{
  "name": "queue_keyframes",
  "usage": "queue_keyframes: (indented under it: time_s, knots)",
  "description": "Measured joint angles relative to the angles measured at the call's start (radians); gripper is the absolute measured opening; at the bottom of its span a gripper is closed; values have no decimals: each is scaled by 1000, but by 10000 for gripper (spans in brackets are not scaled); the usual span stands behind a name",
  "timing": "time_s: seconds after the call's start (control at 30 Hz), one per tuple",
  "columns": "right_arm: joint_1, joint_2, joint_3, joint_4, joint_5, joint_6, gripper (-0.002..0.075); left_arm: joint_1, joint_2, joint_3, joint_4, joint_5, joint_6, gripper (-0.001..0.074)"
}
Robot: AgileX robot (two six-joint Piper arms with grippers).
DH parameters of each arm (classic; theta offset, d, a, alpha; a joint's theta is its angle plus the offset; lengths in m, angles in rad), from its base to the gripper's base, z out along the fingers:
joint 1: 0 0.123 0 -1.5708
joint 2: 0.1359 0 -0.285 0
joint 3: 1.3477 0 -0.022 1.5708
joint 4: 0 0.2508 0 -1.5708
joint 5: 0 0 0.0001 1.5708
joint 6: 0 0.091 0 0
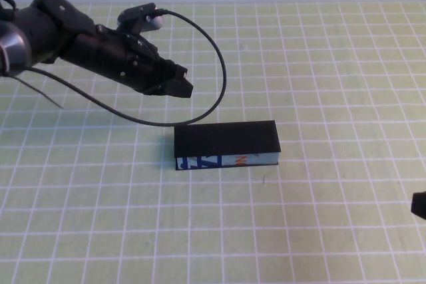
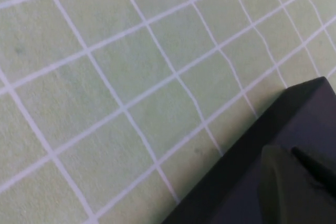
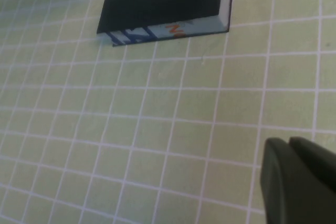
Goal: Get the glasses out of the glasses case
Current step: Pick up the glasses from the glasses case
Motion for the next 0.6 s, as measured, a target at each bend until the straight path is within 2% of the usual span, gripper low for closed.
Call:
queue_keyframes:
  time_s: [0.1,0.2,0.37,0.5,0.6]
  knots:
    - [8,144,-92,-2,46,-78,-18,0,69,-95,18,34,-38,-4]
    - [65,266,-178,0,43,-115,-18,-1,129,-169,26,50,-62,-4]
    - [275,428,-284,-32,-41,-113,-17,-11,214,-254,32,71,-78,-4]
    - [443,575,-378,-157,-88,-76,-18,-25,262,-275,32,75,-84,-4]
    - [531,669,-446,-255,-110,-74,-18,-33,283,-275,43,79,-84,-4]
